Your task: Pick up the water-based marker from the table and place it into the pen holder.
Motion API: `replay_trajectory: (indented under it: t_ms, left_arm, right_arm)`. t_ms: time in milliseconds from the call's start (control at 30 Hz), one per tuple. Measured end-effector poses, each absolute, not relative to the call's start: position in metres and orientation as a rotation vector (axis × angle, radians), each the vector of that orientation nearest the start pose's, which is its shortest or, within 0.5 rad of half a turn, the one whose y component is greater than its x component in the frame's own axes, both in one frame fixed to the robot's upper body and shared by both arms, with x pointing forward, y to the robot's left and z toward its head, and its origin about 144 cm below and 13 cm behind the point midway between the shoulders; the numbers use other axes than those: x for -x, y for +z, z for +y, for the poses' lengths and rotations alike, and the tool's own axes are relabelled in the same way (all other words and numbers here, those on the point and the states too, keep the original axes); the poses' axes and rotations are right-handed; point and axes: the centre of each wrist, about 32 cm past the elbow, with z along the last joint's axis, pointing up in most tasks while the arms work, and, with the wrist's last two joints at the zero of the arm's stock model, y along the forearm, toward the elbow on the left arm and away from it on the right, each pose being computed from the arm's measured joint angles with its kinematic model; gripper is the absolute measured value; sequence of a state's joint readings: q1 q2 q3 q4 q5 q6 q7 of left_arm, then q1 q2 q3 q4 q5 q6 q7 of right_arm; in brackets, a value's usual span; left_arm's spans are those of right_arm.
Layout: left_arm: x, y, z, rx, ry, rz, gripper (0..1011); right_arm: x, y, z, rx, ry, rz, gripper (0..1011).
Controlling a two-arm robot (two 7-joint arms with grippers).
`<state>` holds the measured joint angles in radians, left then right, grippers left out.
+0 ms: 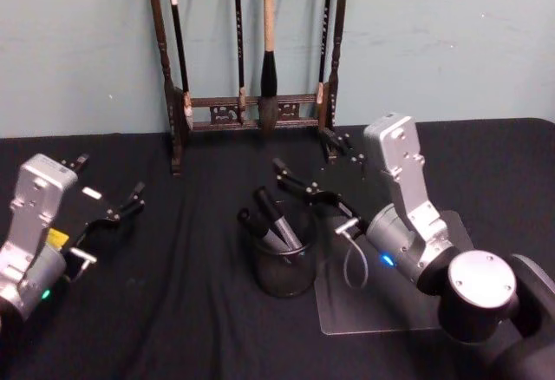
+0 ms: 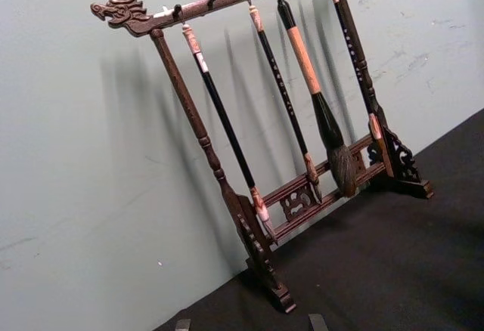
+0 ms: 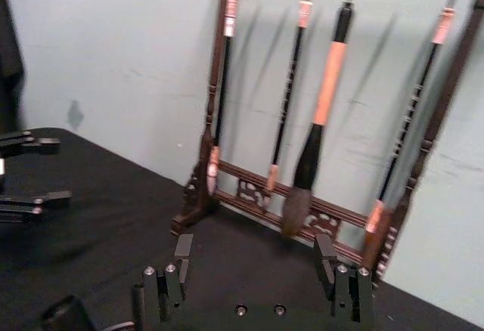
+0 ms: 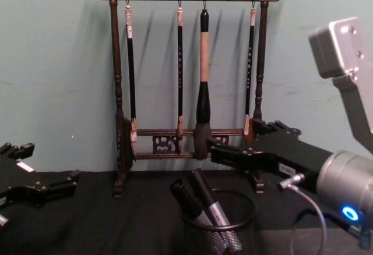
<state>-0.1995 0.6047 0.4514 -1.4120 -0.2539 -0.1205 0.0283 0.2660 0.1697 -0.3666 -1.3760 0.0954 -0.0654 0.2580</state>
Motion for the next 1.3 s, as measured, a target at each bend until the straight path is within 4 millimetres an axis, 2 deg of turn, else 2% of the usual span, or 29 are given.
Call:
replay_trajectory:
  t_ms: [600, 1300]
  left_arm:
    - [-0.489, 1.14, 0.31, -0.304, 1.248, -0.285, 1009]
    - [-0.489, 1.14, 0.31, -0.305, 1.248, -0.285, 1009]
  right_arm:
    - [-0.51, 1.141, -0.202, 0.096, -1.154, -0.13, 1002]
    - [-0.504, 1.11, -0.21, 0.099, -1.222, -0.086, 1002]
